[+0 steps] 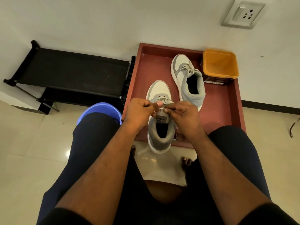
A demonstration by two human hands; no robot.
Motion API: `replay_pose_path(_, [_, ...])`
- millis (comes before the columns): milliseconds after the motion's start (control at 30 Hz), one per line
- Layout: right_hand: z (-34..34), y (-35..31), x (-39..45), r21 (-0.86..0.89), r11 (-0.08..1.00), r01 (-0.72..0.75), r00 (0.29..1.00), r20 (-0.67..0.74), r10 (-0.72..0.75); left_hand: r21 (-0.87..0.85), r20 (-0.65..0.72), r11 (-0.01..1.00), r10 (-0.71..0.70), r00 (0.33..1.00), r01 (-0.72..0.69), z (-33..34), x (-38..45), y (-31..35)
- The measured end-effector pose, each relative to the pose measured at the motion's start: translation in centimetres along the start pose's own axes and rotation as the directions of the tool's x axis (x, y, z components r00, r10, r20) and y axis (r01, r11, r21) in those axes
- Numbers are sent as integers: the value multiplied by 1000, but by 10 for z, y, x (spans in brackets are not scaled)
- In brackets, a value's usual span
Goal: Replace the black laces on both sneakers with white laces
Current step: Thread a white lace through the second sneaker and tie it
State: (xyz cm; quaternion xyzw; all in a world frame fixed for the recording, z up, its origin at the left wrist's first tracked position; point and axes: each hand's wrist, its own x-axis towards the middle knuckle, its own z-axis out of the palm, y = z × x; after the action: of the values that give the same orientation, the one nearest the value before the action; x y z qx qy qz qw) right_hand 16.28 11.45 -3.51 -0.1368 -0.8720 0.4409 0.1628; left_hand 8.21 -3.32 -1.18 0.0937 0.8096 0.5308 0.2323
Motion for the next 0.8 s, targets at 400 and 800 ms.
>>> replay_pose_path(400, [19,18,26,-350,933,-79,991,74,111,-165,11,959,-232,973,231,20,22,-5])
replay_pose_path(800, [25,28,22,-216,974,-63,997,20,69,-235,119,928,-269,956,290,21,24,-9])
